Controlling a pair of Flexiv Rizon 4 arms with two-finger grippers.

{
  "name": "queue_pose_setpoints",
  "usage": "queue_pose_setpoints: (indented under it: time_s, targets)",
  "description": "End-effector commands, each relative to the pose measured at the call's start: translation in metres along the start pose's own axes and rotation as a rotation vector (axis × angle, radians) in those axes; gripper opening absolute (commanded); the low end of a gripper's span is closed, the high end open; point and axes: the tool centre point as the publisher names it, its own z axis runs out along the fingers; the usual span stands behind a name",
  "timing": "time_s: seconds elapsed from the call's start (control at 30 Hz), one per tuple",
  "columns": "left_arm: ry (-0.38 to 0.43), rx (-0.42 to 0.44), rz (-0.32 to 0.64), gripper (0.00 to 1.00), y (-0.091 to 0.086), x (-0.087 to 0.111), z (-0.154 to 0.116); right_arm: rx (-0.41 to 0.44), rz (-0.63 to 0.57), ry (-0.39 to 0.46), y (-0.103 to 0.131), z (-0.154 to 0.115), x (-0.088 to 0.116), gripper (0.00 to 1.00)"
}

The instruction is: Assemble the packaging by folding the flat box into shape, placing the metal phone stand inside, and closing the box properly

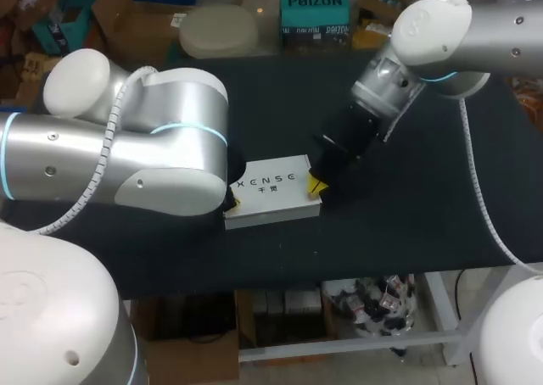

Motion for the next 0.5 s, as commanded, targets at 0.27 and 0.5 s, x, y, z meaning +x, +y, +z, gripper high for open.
queue_pose_setpoints:
  time_s: [0.27,0.5]
  targets:
    - [0.033,0.02,-0.029,0.0,0.013,-0.002,0.017,0.036,0.029,0.002,0.014,0.01,-0.007,0.0]
    - [-0.019,0.044,-0.008,0.0,-0.003,0.008,-0.009,-0.056,-0.017,0.026,0.0,-0.028,0.005,0.0]
